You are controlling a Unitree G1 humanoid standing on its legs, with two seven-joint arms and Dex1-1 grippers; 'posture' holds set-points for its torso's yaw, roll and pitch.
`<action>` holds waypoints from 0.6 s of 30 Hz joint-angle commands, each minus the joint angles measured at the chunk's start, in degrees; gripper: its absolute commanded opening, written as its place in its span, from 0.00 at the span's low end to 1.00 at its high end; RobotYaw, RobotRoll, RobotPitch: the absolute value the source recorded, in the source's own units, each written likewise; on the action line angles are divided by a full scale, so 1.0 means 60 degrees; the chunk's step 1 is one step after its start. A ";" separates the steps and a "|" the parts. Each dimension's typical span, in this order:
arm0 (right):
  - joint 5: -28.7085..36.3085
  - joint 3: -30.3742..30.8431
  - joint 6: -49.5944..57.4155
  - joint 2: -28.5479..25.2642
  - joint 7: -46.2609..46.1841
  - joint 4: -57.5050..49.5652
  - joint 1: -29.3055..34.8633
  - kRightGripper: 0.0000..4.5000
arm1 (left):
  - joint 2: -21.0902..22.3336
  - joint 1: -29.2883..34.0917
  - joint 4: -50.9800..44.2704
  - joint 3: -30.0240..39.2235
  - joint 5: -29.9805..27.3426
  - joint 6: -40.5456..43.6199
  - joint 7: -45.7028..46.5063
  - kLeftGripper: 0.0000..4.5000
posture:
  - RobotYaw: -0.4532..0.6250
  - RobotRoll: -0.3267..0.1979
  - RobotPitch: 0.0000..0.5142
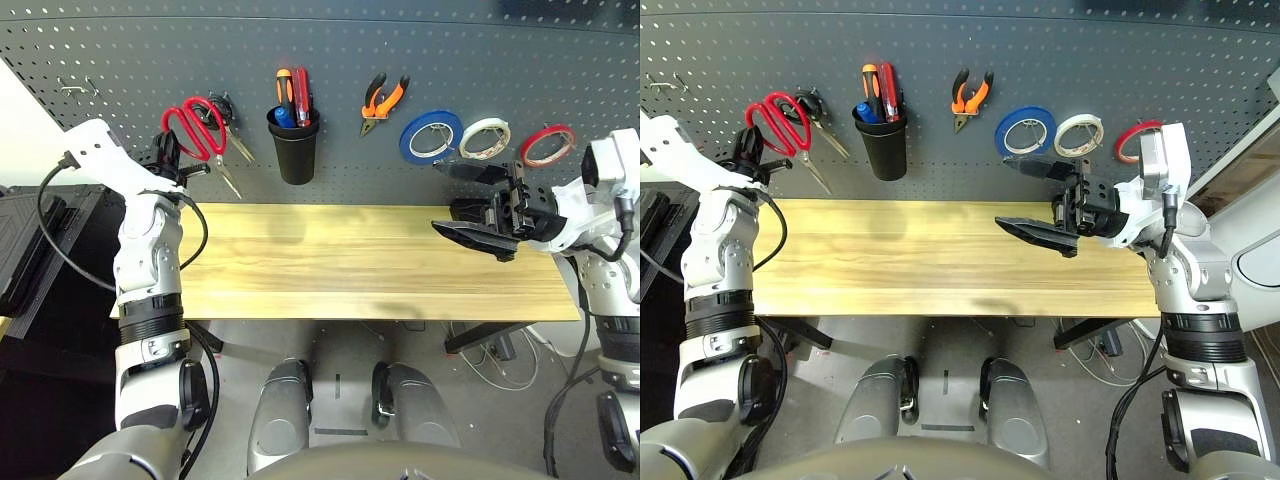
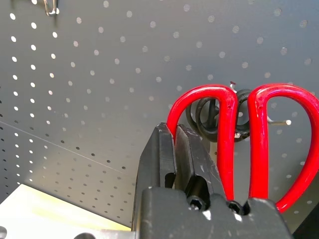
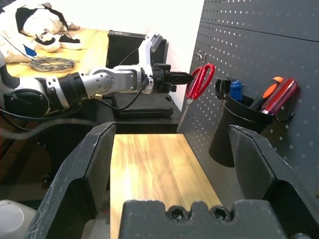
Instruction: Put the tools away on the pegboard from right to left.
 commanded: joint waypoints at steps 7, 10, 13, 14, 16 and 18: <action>-0.0011 0.0039 0.0047 0.0064 -0.0030 -0.0075 0.0006 1.00 | -0.0046 -0.0181 0.0293 -0.0160 0.0143 0.0068 0.0111 0.01 | 0.39 0.62 0.16; -0.0003 0.0038 0.0052 0.0099 -0.0082 -0.0154 0.0075 1.00 | -0.0152 -0.0330 0.0477 -0.0283 0.0156 0.0145 0.0125 0.21 | 0.39 0.62 0.17; -0.0029 0.0076 0.0030 0.0177 -0.0143 -0.0194 0.0130 1.00 | -0.0280 -0.0554 0.0784 -0.0309 0.0193 0.0015 0.0217 0.47 | 0.39 0.62 0.17; -0.0042 0.0096 0.0023 0.0207 -0.0165 -0.0216 0.0150 1.00 | -0.0319 -0.0619 0.0875 -0.0314 0.0217 0.0010 0.0275 0.57 | 0.38 0.62 0.17; -0.0049 0.0126 0.0027 0.0279 -0.0233 -0.0274 0.0193 1.00 | -0.0404 -0.0746 0.1067 -0.0352 0.0276 -0.0022 0.0365 0.73 | 0.38 0.62 0.17; -0.0097 0.0148 -0.0006 0.0343 -0.0311 -0.0283 0.0232 1.00 | -0.0418 -0.0782 0.1213 -0.0442 0.0356 0.0048 0.0372 0.91 | 0.38 0.62 0.17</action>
